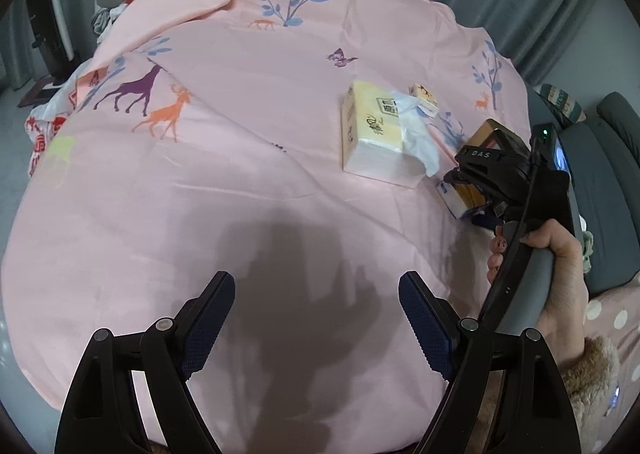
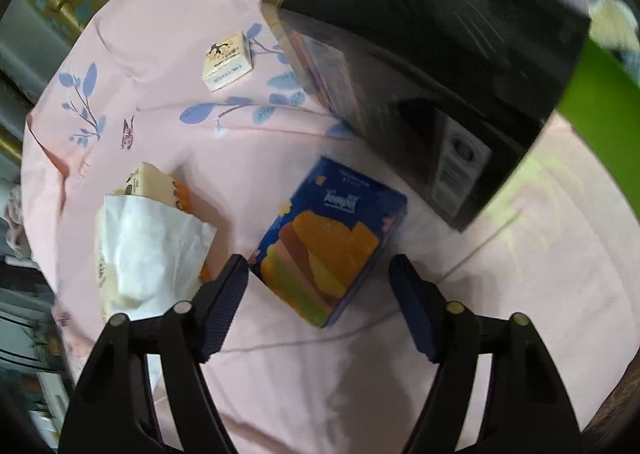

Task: Organize soft objects
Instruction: 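Grasp the blue Tempo tissue pack with the right tool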

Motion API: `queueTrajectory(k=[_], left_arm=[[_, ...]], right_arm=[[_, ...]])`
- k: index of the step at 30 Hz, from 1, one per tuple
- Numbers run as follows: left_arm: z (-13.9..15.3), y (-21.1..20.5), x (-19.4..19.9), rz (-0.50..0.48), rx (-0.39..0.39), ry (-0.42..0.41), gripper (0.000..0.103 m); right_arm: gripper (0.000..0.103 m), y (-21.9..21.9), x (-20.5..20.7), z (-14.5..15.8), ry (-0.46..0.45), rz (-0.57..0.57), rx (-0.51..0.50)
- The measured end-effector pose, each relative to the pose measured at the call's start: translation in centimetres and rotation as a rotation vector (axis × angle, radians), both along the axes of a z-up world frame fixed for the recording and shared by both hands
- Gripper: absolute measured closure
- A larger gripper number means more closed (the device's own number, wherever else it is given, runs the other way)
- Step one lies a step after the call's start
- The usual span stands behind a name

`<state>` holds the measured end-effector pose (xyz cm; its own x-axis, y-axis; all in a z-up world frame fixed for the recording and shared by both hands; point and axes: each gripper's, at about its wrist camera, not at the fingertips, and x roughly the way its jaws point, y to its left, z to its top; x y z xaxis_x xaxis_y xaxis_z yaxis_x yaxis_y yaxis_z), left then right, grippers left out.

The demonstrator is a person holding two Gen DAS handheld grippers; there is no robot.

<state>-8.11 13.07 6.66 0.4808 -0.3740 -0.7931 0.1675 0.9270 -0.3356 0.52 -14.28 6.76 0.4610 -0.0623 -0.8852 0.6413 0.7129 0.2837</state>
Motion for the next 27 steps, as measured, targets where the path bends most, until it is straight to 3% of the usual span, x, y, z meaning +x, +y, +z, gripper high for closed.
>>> queueTrajectory(k=[5,9,15,18,22,27], left_arm=[[-0.1,0.2,-0.1,-0.001,0.0,0.0,0.019],[-0.2,0.2,-0.2,0.001,0.003,0.001,0.019],[-0.5,-0.7,-0.3,-0.01,0.02,-0.001,0.019],[-0.4,-0.9,-0.3,-0.006,0.02,-0.002,0.019],[-0.7,-1.3,-0.5,-0.015,0.012,0.006,0.019],[-1.0,-2.3,-0.8,-0.036,0.0,0.015,0.019]], right_arm=[[0.045,0.5,-0.4,0.6,-0.008,0.082,-0.072],[0.046,0.2,-2.5,1.1,-0.023,0.206,-0.015],[0.046,2.4,-5.4,2.4,-0.045,0.531,0.11],[0.046,3.7,-7.0,2.8,-0.059,0.646,0.123],[0.043,4.9,-8.0,2.1,-0.011,0.709,0.087],[0.04,3.7,-9.1,2.5,-0.02,0.673,0.101]])
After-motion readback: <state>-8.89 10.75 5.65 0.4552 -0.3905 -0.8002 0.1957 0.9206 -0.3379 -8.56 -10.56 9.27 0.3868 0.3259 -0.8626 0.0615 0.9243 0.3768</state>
